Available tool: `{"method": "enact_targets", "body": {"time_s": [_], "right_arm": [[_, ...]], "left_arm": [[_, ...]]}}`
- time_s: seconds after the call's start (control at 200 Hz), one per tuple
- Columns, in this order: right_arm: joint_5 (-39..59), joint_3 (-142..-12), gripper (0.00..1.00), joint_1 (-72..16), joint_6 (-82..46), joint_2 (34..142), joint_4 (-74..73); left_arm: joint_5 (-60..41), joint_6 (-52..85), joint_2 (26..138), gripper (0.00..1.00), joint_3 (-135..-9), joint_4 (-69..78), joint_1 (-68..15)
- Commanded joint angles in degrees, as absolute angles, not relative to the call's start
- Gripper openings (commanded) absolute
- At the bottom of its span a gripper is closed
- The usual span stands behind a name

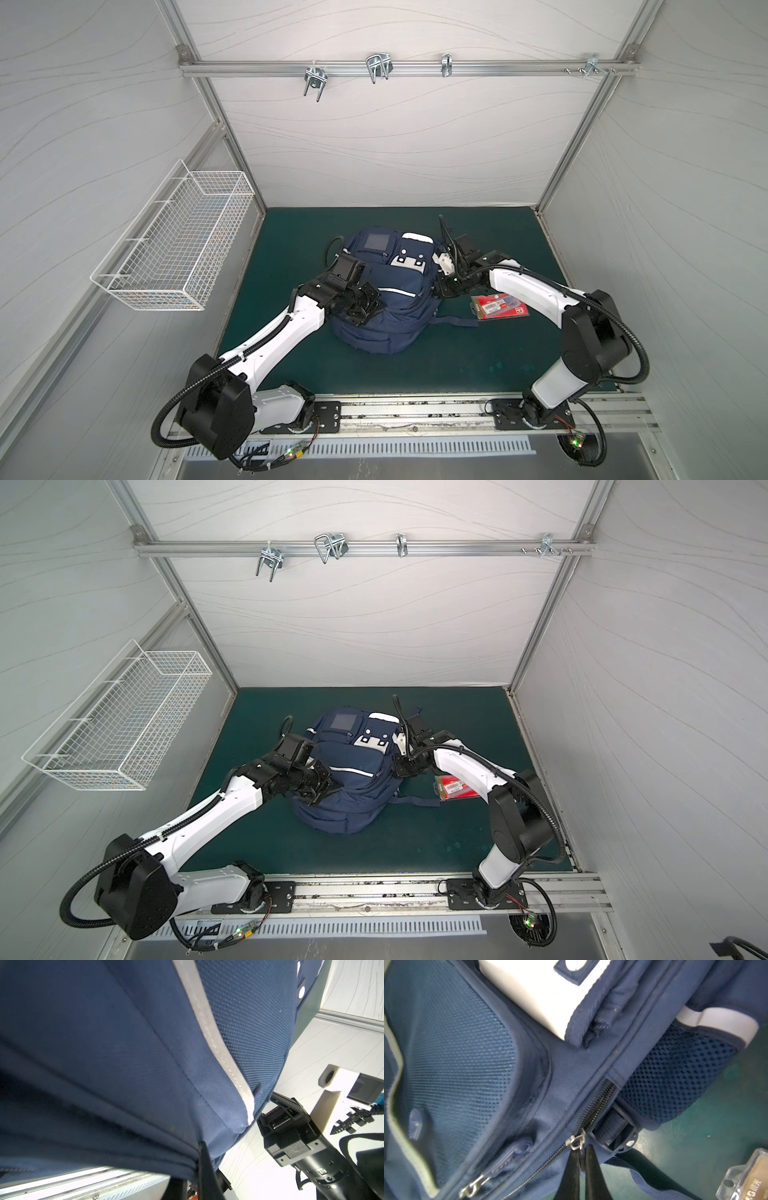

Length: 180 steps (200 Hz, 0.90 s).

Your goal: Pack the student bag

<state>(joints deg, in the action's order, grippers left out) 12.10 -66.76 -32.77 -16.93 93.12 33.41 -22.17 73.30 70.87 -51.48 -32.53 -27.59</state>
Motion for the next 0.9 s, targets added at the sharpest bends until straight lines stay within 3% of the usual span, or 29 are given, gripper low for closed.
{"method": "enact_targets", "body": {"time_s": [0.0,0.215,0.34,0.375,0.415,0.485,0.575,0.695,0.896], "right_arm": [[3.34,-67.67,0.0,-29.73,-16.26,94.21,32.78],[5.81,-69.75,0.0,-29.55,-14.99,95.0,34.53],[3.25,-68.31,0.46,-29.79,-16.8,88.43,35.75],[2.32,-67.82,0.57,-29.66,-17.49,85.88,36.15],[1.95,-67.7,0.62,-29.62,-18.1,83.76,36.84],[1.65,-67.53,0.65,-29.7,-18.51,80.98,38.05],[0.52,-66.88,0.67,-30.28,-20.02,78.06,38.94],[2.29,-62.85,0.71,-32.65,-21.36,73.12,35.13],[16.07,-63.6,0.65,-40.12,-23.12,76.6,32.61]], "left_arm": [[-21.1,72.25,70.1,0.0,-51.88,-35.9,-27.25],[-21.82,72.6,70.82,0.0,-51.13,-34.39,-27.2],[-22.66,72.55,72.02,0.0,-51.28,-33.58,-27.24],[-22.67,72.59,72.18,0.08,-51.25,-33.3,-27.25],[-22.76,72.68,72.48,0.2,-51.22,-32.93,-27.24],[-22.89,72.83,73.05,0.39,-51.54,-32.88,-27.25],[-23.55,72.82,73.47,0.51,-52.08,-32.52,-27.22],[-22.27,71.13,72.1,0.59,-54.91,-35.4,-27.08],[-22.5,69.7,70.61,0.63,-57.39,-37.78,-23.9]]}}
